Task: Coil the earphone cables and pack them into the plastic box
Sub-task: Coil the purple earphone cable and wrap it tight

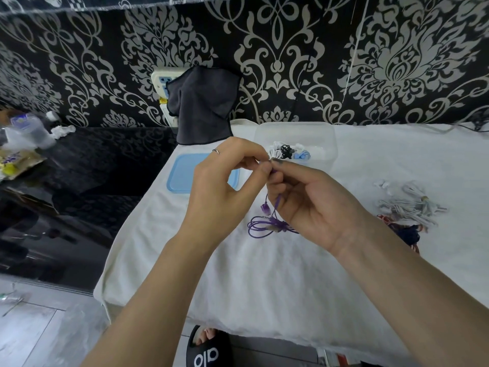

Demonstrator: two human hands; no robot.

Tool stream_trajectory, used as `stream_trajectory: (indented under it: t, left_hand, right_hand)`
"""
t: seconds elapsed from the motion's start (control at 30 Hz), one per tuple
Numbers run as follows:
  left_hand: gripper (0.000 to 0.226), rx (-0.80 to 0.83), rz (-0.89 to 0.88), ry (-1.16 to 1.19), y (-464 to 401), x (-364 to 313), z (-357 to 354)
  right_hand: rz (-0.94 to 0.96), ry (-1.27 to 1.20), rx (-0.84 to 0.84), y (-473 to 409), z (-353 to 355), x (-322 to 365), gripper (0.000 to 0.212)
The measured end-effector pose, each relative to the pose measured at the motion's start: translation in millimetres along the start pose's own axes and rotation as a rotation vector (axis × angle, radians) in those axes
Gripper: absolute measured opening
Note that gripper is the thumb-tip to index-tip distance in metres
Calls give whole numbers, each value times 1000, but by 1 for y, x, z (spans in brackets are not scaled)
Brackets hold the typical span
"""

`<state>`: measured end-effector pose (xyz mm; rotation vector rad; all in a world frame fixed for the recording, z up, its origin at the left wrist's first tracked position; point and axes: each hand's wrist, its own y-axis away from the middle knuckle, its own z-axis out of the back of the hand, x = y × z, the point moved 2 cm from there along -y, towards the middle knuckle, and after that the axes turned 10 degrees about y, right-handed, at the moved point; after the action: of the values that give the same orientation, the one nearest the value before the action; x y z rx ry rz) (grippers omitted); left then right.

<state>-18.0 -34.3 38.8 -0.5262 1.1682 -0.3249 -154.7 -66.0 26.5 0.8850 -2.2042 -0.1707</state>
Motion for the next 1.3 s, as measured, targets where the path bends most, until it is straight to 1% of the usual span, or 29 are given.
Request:
stream_trajectory:
  t: [0.13, 0.3, 0.4, 0.57, 0.73, 0.83, 0.9, 0.97, 1.1, 1.3]
  left_hand:
    - [6, 3, 10, 61, 0, 4, 0]
    - [24, -6, 26, 123, -1, 4, -1]
    - [29, -3, 32, 140, -2, 4, -1]
    - [31, 9, 75, 193, -1, 4, 1]
    - [23, 19, 119, 229, 1, 5, 1]
    - [17, 23, 130, 205, 1, 7, 3]
    - [13, 42, 128, 170, 1, 7, 3]
    - [14, 53, 108, 123, 1, 5, 2]
    - [13, 28, 57, 51, 1, 3, 4]
    - [7, -16, 16, -110, 0, 5, 8]
  right_hand:
    - [9, 15, 0, 0, 1, 0, 5]
    - [29, 64, 15, -1, 1, 0, 9]
    - [23, 48, 21, 0, 0, -1, 8]
    - [18, 56, 26, 1, 0, 0, 9]
    - [16, 102, 52, 0, 0, -1, 9]
    - [22, 140, 43, 0, 2, -2, 13]
    - [24, 146, 53, -2, 3, -4, 9]
    - [23, 147, 74, -3, 4, -4, 5]
    - [1, 139, 71, -3, 5, -1, 9]
    - [-6, 164, 56, -3, 6, 5, 29]
